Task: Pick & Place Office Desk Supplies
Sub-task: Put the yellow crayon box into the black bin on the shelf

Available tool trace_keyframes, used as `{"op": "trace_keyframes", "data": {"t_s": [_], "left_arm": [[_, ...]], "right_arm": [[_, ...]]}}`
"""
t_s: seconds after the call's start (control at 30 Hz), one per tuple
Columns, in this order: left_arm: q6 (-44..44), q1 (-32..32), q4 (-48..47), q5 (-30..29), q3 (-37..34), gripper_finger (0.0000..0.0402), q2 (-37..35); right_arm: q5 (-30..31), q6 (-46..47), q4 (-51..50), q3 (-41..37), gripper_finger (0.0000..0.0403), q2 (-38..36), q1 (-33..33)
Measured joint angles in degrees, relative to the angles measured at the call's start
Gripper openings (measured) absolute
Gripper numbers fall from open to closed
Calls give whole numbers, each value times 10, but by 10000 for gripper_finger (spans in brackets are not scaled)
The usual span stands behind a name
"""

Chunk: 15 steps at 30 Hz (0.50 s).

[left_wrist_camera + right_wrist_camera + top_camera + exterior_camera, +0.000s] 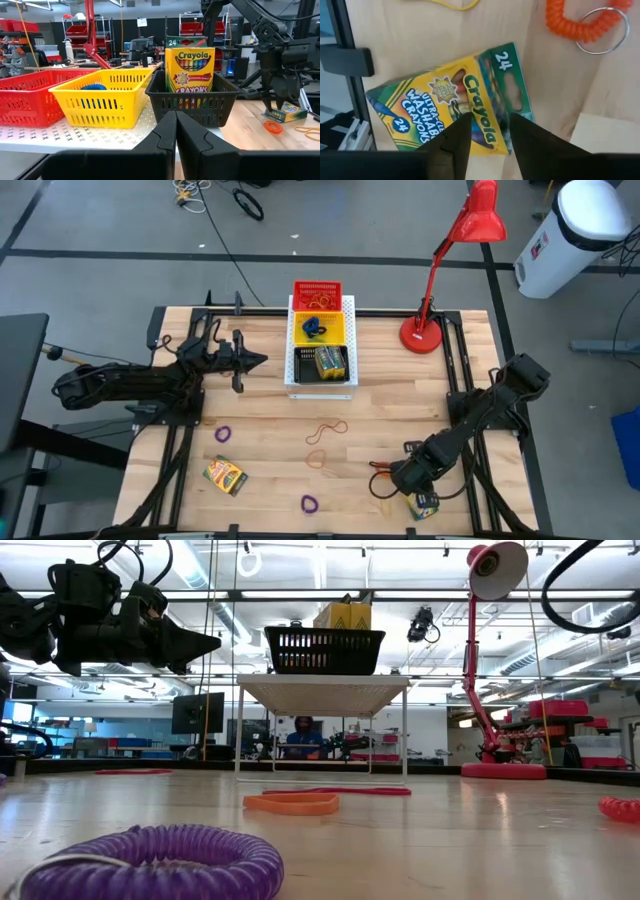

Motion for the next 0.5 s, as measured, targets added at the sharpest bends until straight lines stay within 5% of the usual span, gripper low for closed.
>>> {"op": "trace_keyframes", "data": {"t_s": [0.37, 0.5], "left_arm": [[0, 0, -1, 0, 0, 13, 0], [0, 0, -1, 0, 0, 13, 0]], "right_arm": [[13, -6, 11, 0, 12, 0, 0], [17, 9, 2, 28, 9, 0, 0]]}}
